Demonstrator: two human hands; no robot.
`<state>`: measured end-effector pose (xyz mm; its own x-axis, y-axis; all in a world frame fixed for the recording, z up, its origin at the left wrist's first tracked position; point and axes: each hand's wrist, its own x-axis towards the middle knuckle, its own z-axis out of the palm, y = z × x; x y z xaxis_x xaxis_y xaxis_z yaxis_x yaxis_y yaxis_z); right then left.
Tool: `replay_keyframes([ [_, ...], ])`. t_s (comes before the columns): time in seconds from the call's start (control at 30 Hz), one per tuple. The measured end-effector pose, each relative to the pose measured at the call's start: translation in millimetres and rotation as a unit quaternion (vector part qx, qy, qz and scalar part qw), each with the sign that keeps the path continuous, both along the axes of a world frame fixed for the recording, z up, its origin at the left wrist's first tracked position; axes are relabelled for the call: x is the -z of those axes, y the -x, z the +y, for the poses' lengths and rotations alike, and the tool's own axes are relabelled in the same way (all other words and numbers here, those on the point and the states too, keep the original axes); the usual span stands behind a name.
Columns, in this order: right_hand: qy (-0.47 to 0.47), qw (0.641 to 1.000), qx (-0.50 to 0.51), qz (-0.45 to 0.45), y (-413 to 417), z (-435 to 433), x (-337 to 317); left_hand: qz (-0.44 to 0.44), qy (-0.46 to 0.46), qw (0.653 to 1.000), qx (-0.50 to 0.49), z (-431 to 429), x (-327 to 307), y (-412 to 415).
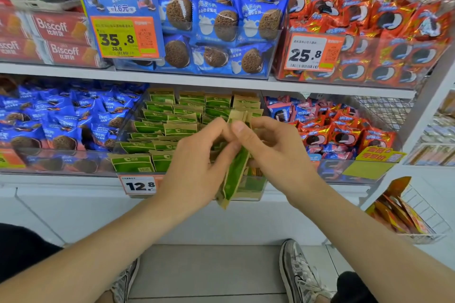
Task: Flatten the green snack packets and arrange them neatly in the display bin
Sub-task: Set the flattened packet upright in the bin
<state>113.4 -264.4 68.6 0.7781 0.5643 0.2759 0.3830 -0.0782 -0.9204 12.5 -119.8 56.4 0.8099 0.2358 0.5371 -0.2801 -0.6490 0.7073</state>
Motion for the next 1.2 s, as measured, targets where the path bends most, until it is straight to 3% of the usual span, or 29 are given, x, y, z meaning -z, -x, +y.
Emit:
replay_keyframes([
  [0.1,-0.049,0.997,-0.001,0.057,0,0,-1,-0.019,-0.051,0.998,-0.041,0,0,1],
  [0.27,-0.056,0.996,0.049,0.041,2,5,3,-0.023,-0.107,0.984,-0.142,4,0,-2],
  [0.37,-0.071,0.996,0.042,0.045,1,6,5,0.003,-0.067,0.987,-0.143,7,-3,-2],
  [0.57,-0.066,0.996,0.045,-0.031,2,2,-1,0.027,-0.032,0.992,-0.117,11,-8,-1],
  [0.73,-0.094,0.994,0.061,0.010,11,6,1,0.006,0.034,0.995,-0.091,8,-4,-3],
  [0.87,-0.044,0.992,0.073,-0.091,4,8,3,0.065,0.158,0.983,-0.059,12,-4,-4],
  [0.97,-0.026,0.987,0.084,-0.137,2,6,1,0.087,0.195,0.977,-0.027,12,-6,-3],
  [1.03,-0.029,0.984,0.098,-0.144,2,5,1,0.082,0.178,0.981,-0.010,12,-8,-3],
  [1.2,-0.047,0.973,0.170,-0.147,-1,6,2,0.115,0.033,0.992,-0.033,9,-3,-1],
])
